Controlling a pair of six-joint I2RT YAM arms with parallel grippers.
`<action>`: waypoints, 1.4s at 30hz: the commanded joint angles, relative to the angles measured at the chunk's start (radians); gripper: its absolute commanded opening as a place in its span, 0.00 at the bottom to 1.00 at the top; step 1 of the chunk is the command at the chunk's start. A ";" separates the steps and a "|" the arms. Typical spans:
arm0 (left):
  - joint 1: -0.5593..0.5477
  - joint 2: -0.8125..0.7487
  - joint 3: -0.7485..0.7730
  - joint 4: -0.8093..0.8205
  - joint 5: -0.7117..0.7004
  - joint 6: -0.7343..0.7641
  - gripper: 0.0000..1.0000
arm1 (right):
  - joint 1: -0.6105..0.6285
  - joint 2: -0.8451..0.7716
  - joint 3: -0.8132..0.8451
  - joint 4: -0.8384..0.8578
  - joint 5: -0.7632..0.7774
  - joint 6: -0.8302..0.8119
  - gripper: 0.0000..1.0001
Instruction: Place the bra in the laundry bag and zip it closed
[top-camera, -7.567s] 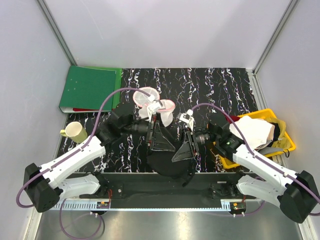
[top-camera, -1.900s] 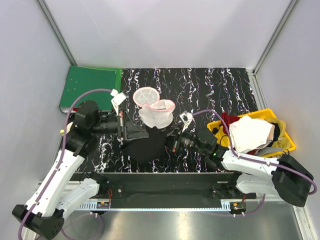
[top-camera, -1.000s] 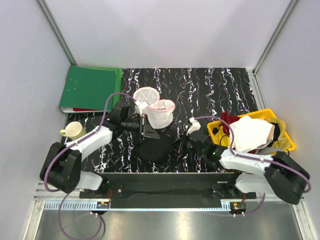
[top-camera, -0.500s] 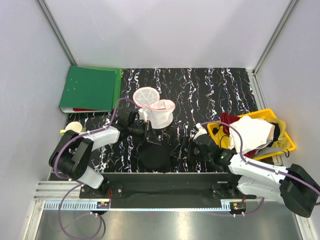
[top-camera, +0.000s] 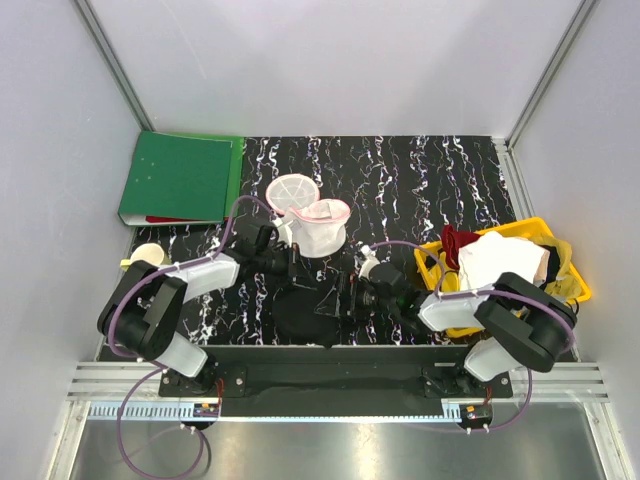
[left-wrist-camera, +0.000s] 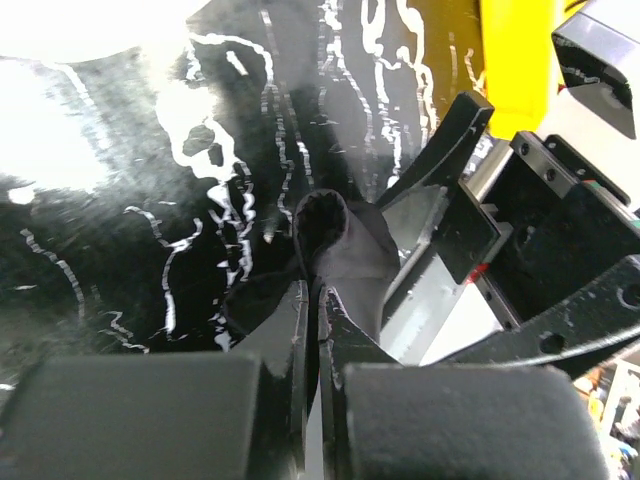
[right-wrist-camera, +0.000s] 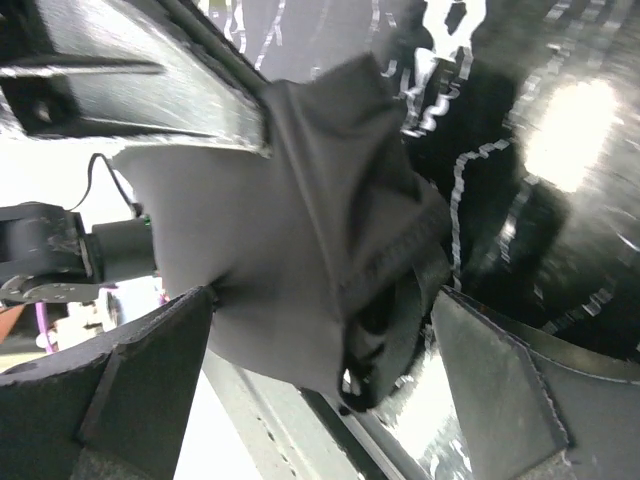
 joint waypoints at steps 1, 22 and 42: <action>-0.013 -0.040 -0.022 0.042 -0.069 0.027 0.00 | -0.002 0.099 0.016 0.106 -0.074 0.027 0.97; -0.027 -0.089 -0.067 0.119 -0.048 -0.021 0.00 | -0.001 0.419 -0.005 0.693 -0.118 0.141 0.00; 0.065 -0.412 0.253 -0.371 -0.299 0.062 0.84 | -0.005 -0.221 -0.056 0.144 0.032 -0.056 0.00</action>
